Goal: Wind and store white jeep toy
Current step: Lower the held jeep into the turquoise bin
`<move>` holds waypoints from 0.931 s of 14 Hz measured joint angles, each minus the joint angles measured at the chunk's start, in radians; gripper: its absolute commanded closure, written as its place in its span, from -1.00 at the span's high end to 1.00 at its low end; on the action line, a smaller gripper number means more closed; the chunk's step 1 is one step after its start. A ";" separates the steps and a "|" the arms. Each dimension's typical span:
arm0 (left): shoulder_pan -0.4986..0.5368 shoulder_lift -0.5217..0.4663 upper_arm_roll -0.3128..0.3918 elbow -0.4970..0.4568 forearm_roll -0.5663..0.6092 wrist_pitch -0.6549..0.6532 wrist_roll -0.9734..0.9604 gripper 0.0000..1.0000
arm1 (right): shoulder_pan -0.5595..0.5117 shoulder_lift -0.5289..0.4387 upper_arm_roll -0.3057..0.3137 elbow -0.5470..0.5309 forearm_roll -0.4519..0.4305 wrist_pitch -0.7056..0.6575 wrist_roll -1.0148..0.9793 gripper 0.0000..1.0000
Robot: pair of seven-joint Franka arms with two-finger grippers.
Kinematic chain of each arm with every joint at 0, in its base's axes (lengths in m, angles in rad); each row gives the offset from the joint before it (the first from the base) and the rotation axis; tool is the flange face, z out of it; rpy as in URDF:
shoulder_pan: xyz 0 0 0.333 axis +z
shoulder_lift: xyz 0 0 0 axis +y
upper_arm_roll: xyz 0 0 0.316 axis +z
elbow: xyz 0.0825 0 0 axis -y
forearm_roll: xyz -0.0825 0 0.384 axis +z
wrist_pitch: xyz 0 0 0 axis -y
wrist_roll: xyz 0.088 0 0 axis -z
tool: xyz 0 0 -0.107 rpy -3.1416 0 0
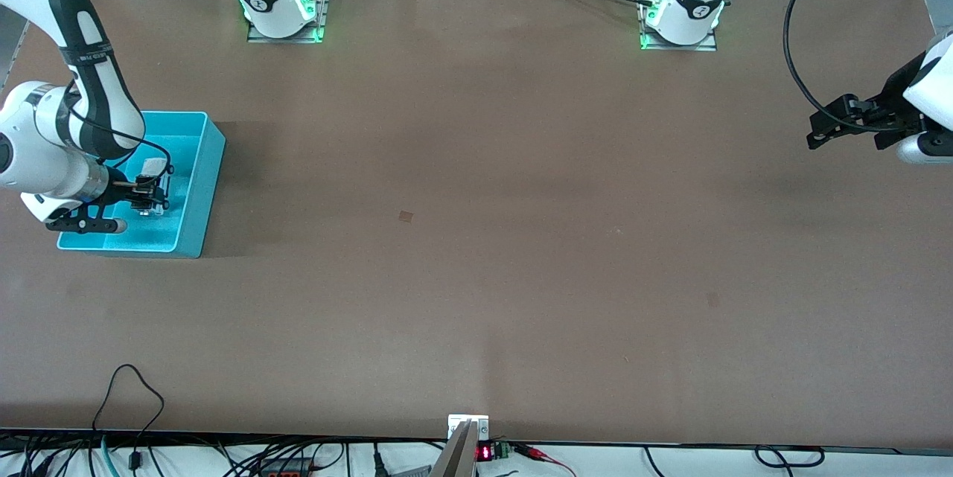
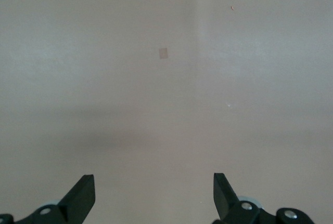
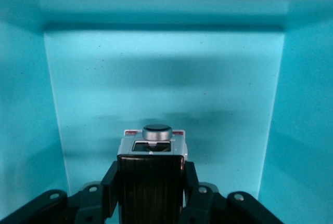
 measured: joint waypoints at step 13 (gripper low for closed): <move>0.000 0.000 0.000 0.000 0.000 0.000 0.000 1.00 | 0.000 0.031 0.003 0.000 0.005 0.007 0.009 -1.00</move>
